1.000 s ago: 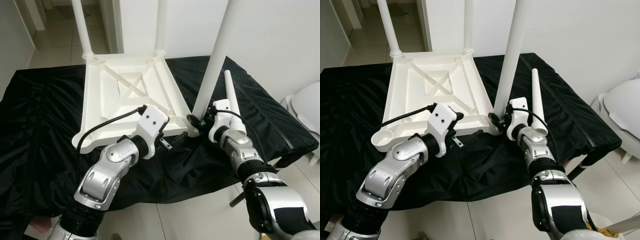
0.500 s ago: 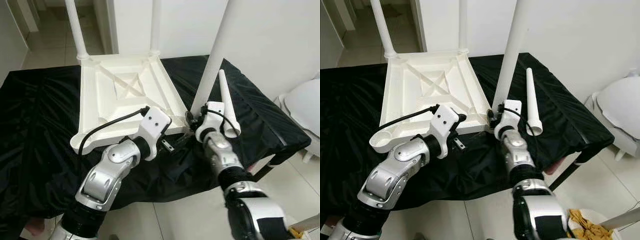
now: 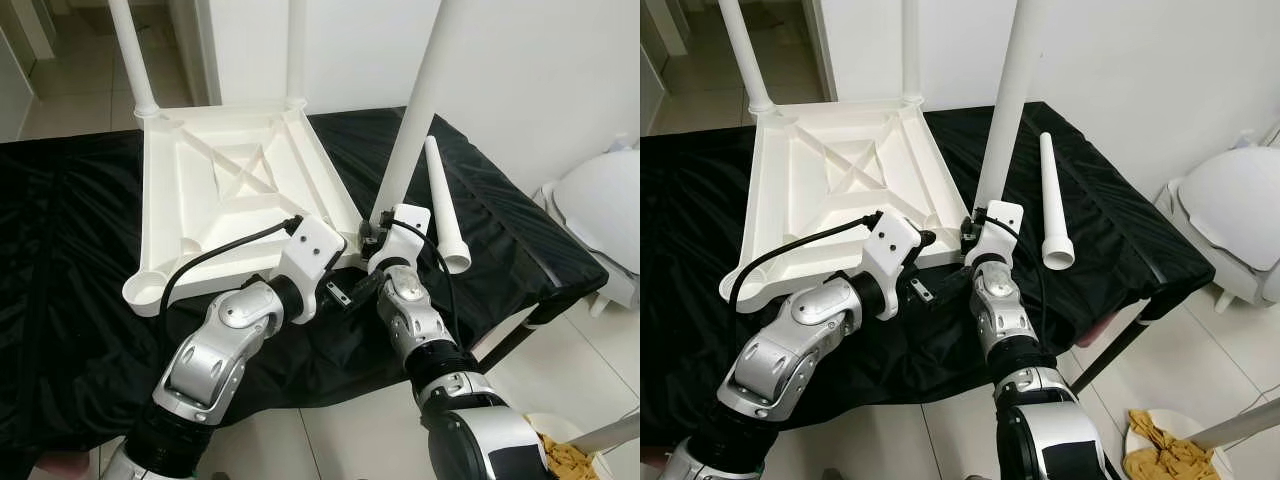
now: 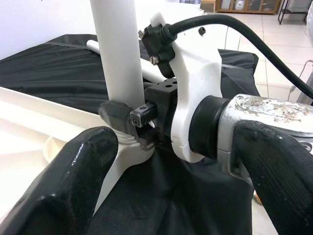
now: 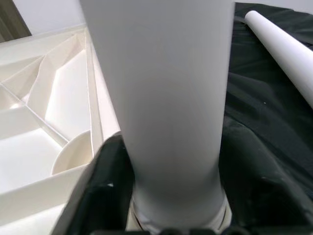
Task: Building children table
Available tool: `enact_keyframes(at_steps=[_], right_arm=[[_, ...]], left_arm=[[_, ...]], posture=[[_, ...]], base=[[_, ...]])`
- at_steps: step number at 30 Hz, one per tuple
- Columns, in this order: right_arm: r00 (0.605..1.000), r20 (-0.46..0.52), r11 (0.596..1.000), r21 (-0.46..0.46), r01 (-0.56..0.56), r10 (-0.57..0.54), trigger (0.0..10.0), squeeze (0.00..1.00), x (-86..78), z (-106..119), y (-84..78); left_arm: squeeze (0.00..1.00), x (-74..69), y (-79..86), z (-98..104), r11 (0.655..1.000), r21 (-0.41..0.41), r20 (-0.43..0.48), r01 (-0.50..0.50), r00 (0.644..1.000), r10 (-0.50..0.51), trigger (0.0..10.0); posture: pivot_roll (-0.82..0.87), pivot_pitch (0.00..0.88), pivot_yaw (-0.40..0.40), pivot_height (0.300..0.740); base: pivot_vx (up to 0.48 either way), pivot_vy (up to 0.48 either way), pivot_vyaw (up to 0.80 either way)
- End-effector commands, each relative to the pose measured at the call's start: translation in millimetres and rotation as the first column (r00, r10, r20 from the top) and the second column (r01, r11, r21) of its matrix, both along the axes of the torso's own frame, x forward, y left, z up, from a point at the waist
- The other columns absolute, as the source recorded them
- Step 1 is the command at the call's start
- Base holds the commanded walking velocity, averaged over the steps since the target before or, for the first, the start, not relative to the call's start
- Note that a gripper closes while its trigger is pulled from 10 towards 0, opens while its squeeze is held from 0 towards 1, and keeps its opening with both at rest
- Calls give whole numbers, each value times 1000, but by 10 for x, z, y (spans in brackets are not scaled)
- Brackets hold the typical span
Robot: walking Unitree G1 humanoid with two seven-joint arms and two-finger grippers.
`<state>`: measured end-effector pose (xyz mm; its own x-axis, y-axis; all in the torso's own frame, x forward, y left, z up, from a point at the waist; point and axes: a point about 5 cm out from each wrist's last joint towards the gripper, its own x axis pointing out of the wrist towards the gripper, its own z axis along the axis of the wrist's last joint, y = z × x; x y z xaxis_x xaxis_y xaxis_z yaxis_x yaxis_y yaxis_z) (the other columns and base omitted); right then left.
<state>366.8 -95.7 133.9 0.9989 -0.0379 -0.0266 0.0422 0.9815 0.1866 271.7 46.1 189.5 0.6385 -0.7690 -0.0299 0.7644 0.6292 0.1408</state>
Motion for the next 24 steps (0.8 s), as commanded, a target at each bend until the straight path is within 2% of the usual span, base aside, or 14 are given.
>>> enact_keyframes(at_steps=[1,8,10,13,19,20,22,24], right_arm=[[998,-59,999,26,18,-16,10000,1000,-38,-121,-5],[999,-29,999,36,-18,19,10000,1000,-48,-84,13],[997,1,996,41,-77,77,10000,1000,-53,-36,13],[995,15,994,40,-102,102,10000,1000,-55,-8,6],[989,35,989,13,-145,145,10000,1000,-39,52,-89],[982,40,983,-6,-186,186,10000,0,-25,86,-155],[950,58,950,-89,-301,306,10000,0,4,185,-344],[937,56,935,-111,-338,345,10000,0,7,211,-401]], left_arm=[[0,-33,-16,-3,1000,-3,-8,12,1000,-12,10000],[0,-37,-22,-6,1000,-4,-9,15,1000,-15,10000],[0,-32,-16,-7,1000,0,-9,15,1000,-15,10000],[0,-29,-11,-7,1000,1,-9,14,1000,-14,10000],[0,-24,-9,-2,1000,-4,-9,10,1000,-10,10000],[0,-21,-10,0,1000,-5,-9,9,1000,-9,10000],[0,1,0,20,1000,-6,-5,5,1000,-5,10000],[0,8,4,27,1000,-6,-4,4,1000,-4,10000]], posture=[[-31,11,-32,740],[-35,13,-31,740],[-39,21,-21,740],[-39,21,-21,740],[-50,28,-18,740],[-53,32,-14,740],[-54,41,-13,740],[-53,42,-13,740]], base=[[0,0,0],[0,0,0],[0,0,0],[0,0,0],[0,0,0],[0,0,0],[0,0,0],[0,0,0]])
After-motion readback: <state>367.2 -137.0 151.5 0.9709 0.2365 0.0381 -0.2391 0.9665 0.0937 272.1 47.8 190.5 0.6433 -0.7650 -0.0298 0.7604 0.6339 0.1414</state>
